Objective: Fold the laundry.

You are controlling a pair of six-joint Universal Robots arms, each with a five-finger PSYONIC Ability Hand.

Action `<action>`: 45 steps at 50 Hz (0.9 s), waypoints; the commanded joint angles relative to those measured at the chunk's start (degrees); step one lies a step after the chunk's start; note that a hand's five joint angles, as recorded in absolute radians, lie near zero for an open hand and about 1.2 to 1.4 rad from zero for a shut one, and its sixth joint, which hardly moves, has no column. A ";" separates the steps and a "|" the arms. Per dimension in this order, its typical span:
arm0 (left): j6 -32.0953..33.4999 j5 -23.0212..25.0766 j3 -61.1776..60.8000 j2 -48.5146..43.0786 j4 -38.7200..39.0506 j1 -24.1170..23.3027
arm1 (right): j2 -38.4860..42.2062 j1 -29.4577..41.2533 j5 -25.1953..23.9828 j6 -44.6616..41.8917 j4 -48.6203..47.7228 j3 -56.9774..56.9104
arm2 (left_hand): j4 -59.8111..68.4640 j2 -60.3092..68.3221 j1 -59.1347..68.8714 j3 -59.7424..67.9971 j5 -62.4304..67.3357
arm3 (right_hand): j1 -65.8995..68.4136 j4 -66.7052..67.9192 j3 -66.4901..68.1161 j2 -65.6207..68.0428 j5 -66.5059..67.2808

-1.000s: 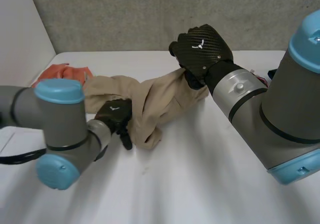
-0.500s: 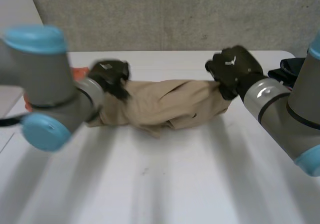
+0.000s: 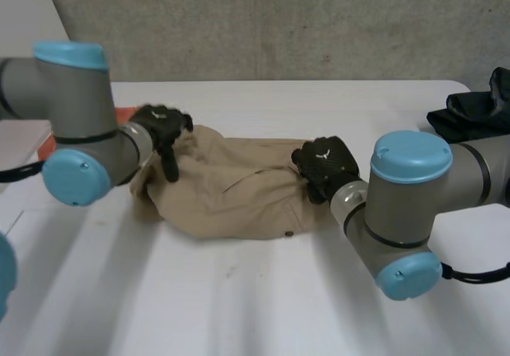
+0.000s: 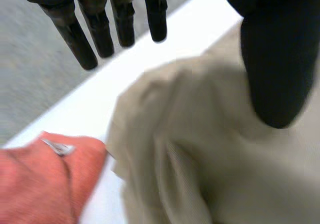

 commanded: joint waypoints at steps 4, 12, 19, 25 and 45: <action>-7.07 -1.35 -23.39 24.08 7.70 6.70 | -2.28 1.63 0.77 0.93 1.53 -7.30 | -0.25 -0.35 -0.18 -0.43 -0.07 | 16.24 11.88 12.18 12.94 11.59; -11.65 2.77 -42.03 32.09 9.38 12.33 | -5.62 4.88 0.94 1.99 2.85 -10.64 | 15.55 15.45 15.62 15.37 15.73 | 16.24 11.88 12.18 12.94 11.59; -14.02 13.22 -49.16 27.63 12.53 16.11 | -8.08 6.73 1.38 1.64 3.91 -10.73 | -1.65 -1.75 -1.58 -1.83 -1.47 | 16.24 11.88 12.18 12.94 11.59; -17.44 13.60 -47.06 21.20 17.11 15.85 | -10.28 7.87 1.38 2.51 5.14 -10.03 | -3.77 -3.87 -3.70 -3.95 -3.59 | 16.24 11.88 12.18 12.94 11.59; -26.94 9.73 -32.56 10.12 16.50 4.60 | -14.15 6.65 2.00 3.13 5.31 -5.37 | 18.41 18.31 18.48 18.23 18.59 | 16.24 11.88 12.18 12.94 11.59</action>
